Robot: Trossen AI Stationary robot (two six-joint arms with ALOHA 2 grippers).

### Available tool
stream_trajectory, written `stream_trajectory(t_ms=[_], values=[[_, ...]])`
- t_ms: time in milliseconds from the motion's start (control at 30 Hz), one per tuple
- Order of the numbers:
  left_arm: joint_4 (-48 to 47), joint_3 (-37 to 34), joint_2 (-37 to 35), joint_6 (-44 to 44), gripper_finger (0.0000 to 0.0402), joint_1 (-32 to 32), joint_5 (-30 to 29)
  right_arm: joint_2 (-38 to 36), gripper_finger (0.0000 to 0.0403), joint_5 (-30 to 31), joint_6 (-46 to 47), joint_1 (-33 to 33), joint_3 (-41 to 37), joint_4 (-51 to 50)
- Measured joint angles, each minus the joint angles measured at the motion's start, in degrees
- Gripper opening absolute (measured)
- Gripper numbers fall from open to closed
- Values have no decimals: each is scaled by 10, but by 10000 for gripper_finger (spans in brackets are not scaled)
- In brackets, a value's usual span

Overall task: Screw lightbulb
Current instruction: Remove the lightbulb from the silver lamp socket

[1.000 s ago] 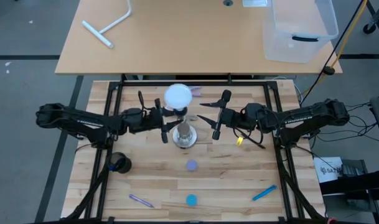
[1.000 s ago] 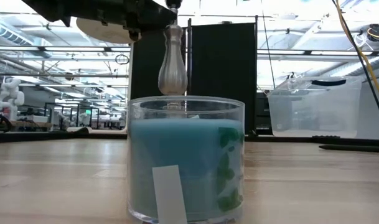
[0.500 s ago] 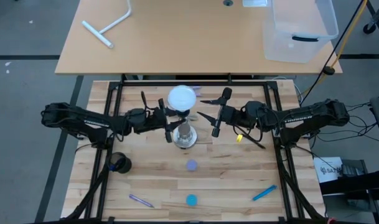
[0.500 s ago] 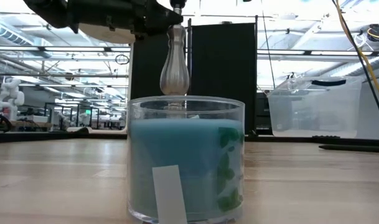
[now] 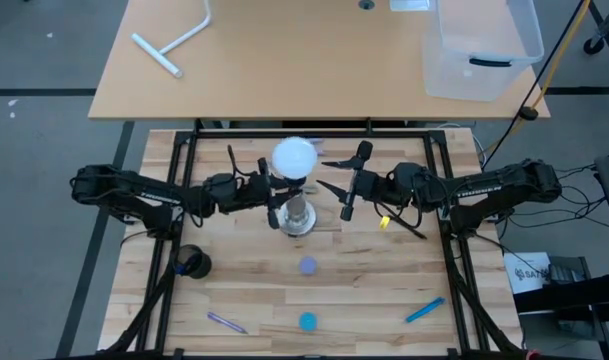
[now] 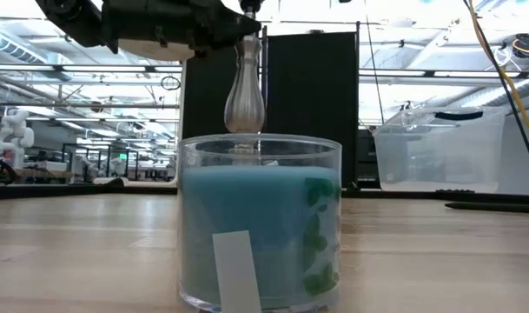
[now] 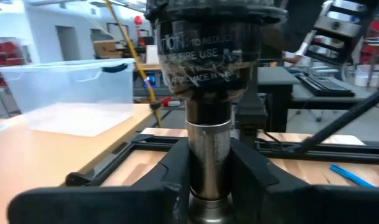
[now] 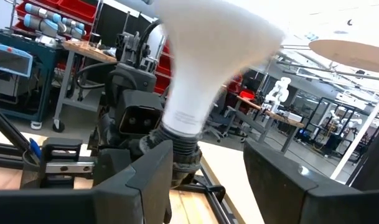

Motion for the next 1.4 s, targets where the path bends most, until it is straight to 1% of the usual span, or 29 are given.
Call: stream_trajectory(t_ms=[167, 500, 600, 733, 800, 900, 967, 1133, 1267, 1400], values=[[-3, 0, 0, 0, 76, 1, 1, 0, 190, 0, 8, 0, 0, 0], [-11, 0, 0, -11, 76, 13, 11, 7, 190, -22, 90, 0, 5, 17], [-13, 1, 0, -11, 76, 13, 11, 30, 196, -17, 104, 0, 17, 14], [-16, 1, 0, -11, 76, 13, 11, 74, 218, -15, 106, 0, 50, 13], [-16, 1, 0, -11, 76, 13, 11, 95, 229, -2, 108, 1, 71, 13], [-17, 1, 0, -11, 76, 13, 10, 115, 241, 38, 106, 1, 100, 13], [-17, 1, 0, -12, 76, 13, 10, 125, 244, 44, 104, 0, 116, 14], [-18, 1, 0, -12, 76, 13, 10, 145, 239, 39, 99, 1, 154, 0], [-19, 0, 0, -11, 76, 13, 14, 145, 231, 9, 106, -3, 166, -20], [-22, 0, 0, -10, 76, 14, 31, 143, 222, -19, 108, -8, 173, -31]])
